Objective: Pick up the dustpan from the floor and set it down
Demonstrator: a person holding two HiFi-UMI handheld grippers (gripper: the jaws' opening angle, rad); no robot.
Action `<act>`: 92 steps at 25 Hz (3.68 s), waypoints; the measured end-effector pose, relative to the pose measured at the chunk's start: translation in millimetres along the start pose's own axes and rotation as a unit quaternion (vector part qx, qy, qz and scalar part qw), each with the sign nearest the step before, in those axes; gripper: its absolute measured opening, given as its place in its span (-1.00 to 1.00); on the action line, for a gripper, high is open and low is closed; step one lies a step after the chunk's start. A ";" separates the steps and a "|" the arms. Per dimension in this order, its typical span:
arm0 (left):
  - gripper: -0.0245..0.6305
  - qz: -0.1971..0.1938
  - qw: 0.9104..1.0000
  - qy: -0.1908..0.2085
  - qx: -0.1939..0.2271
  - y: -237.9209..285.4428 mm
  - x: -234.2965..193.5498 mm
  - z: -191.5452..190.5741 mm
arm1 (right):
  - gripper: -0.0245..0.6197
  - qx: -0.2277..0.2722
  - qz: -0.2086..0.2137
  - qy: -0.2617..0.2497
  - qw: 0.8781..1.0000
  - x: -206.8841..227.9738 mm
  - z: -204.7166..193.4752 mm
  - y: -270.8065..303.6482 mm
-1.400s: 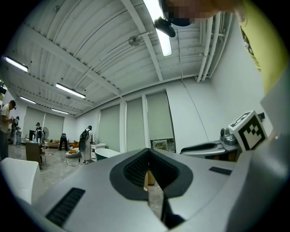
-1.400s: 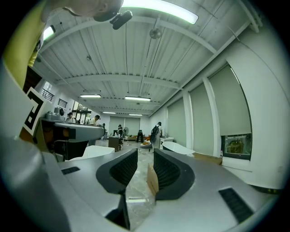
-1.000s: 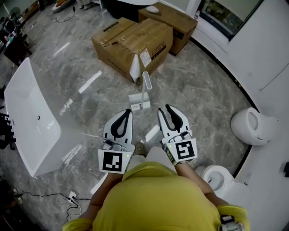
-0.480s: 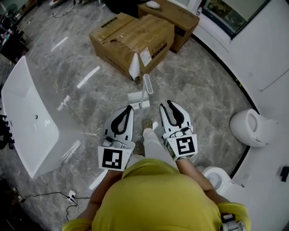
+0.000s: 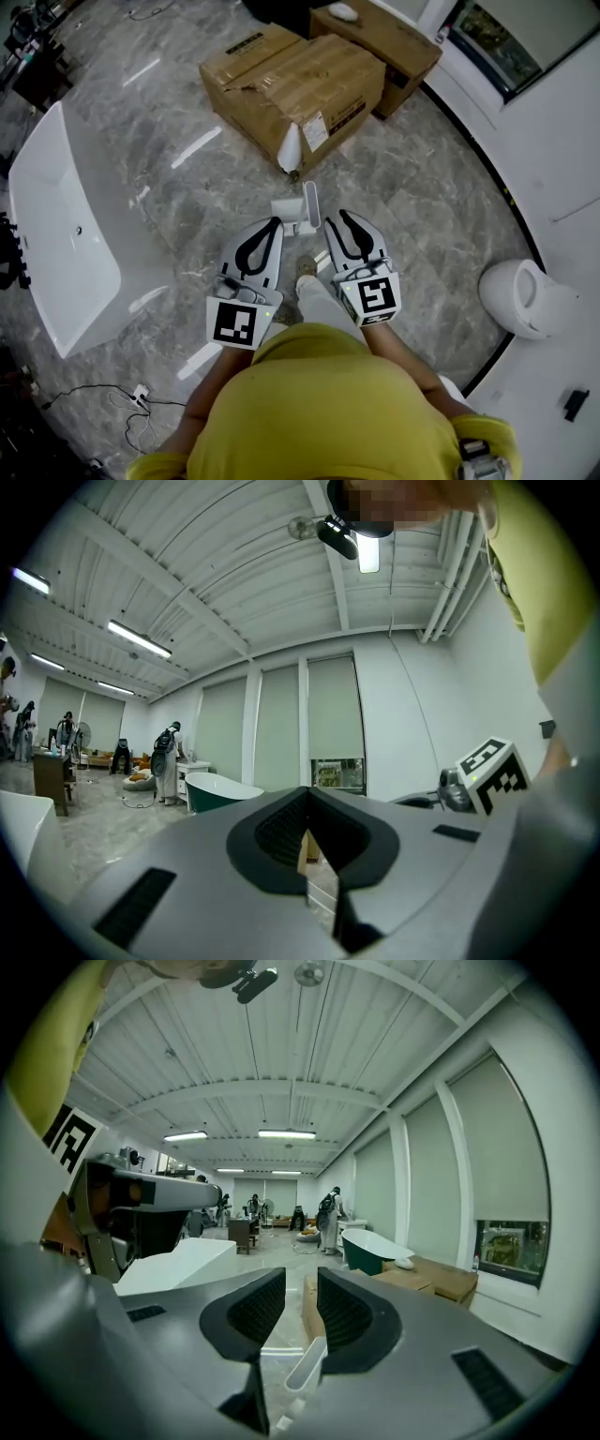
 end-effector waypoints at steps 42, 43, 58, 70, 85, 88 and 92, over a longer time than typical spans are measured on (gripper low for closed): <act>-0.92 -0.030 0.995 -0.003 -0.095 131.7 -26.4 -80.9 | -0.03 -0.285 0.235 0.224 0.902 58.2 -161.8 109.6; -0.92 -0.030 0.995 -0.002 -0.096 133.1 -28.9 -81.3 | -0.02 -0.295 0.246 0.233 0.894 56.4 -165.3 111.3; -0.92 -0.027 0.993 0.002 -0.112 141.0 -51.2 -90.2 | -0.22 -0.323 0.342 0.376 0.798 35.2 -182.1 128.7; -0.92 -0.024 0.993 -0.002 -0.117 129.7 -58.5 -95.5 | -0.43 -0.311 0.342 0.391 0.796 27.4 -164.3 134.9; -0.92 -0.048 0.994 -0.005 -0.098 122.2 -46.3 -88.3 | -0.35 -0.264 0.366 0.401 0.797 2.7 -77.3 98.3; -0.92 -0.052 0.994 -0.005 -0.095 119.8 -44.7 -86.4 | -0.35 -0.252 0.363 0.399 0.803 1.8 -64.4 91.1; -0.92 -0.055 0.995 -0.006 -0.088 119.3 -43.7 -82.1 | -0.34 -0.241 0.371 0.389 0.808 1.4 -48.4 85.2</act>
Point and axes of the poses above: the fingertips, and each gripper's own axes: y forward along the fingers, x to its right, z out of its top, the point moved 3 cm from there along -y, backward along the fingers, and after that the axes turned 9 degrees about y, right-handed, at the moved point
